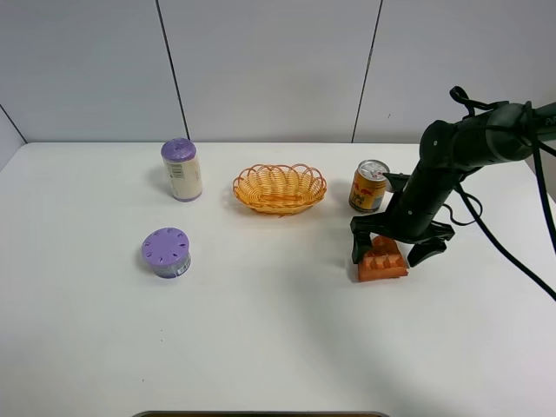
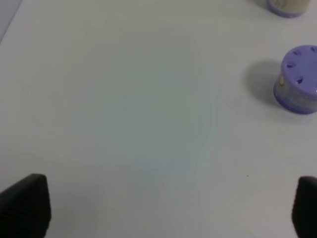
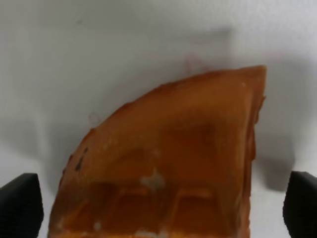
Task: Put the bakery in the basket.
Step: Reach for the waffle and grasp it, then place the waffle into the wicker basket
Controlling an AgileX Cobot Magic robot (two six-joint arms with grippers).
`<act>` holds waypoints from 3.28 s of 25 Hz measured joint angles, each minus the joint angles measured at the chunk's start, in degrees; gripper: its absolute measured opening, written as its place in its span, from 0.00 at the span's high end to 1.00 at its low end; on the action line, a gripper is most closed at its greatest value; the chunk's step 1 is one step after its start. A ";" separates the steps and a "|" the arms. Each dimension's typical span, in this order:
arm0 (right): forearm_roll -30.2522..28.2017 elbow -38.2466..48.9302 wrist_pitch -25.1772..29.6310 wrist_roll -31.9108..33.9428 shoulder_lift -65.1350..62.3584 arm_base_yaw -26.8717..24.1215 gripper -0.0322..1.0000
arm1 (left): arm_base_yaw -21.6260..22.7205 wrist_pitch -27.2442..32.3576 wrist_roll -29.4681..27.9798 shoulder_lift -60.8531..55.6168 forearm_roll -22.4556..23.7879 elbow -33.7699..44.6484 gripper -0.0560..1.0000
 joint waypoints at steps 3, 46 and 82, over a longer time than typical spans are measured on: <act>-0.43 0.00 -0.07 0.00 0.00 0.00 0.04 | 0.00 0.00 0.00 0.00 0.00 0.00 0.01; -1.52 -0.11 0.38 0.19 -4.02 0.00 0.31 | 0.00 0.00 0.00 0.00 0.00 0.00 0.01; -1.48 -34.89 6.23 -0.46 2.81 12.77 0.31 | 0.00 0.00 0.00 0.00 0.00 0.00 0.01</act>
